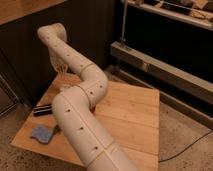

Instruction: Place the bottle in the ceramic bowl

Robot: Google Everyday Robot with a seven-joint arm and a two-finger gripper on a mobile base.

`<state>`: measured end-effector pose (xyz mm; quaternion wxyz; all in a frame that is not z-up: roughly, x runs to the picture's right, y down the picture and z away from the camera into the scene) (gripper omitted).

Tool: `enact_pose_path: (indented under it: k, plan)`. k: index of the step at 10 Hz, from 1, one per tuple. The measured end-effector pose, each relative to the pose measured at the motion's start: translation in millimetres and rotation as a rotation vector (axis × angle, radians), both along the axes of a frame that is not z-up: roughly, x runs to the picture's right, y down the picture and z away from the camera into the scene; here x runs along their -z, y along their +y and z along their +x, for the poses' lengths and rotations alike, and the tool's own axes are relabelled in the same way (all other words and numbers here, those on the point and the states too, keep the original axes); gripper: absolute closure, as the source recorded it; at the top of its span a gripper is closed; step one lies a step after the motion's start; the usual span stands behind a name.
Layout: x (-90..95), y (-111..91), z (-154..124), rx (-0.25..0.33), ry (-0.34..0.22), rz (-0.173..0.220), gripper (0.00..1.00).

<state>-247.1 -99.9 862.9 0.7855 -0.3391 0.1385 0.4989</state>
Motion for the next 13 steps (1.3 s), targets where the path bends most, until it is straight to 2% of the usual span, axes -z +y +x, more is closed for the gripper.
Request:
enact_pose_path:
  k: [2, 4, 6, 8, 9, 10, 13]
  plan:
    - [3.5, 1.0, 0.9, 0.037, -0.050, -0.006, 0.20]
    - [3.4, -0.7, -5.2, 0.115, -0.087, 0.023, 0.20]
    - [1.6, 2.7, -10.8, 0.287, -0.162, 0.053, 0.20]
    - [1.7, 8.9, -10.3, 0.461, -0.246, 0.054, 0.20]
    - [0.2, 10.9, -9.0, 0.510, -0.286, 0.052, 0.20]
    - [0.5, 9.8, -7.2, 0.554, -0.325, 0.056, 0.20]
    - [0.6, 10.6, -8.7, 0.582, -0.354, 0.058, 0.20]
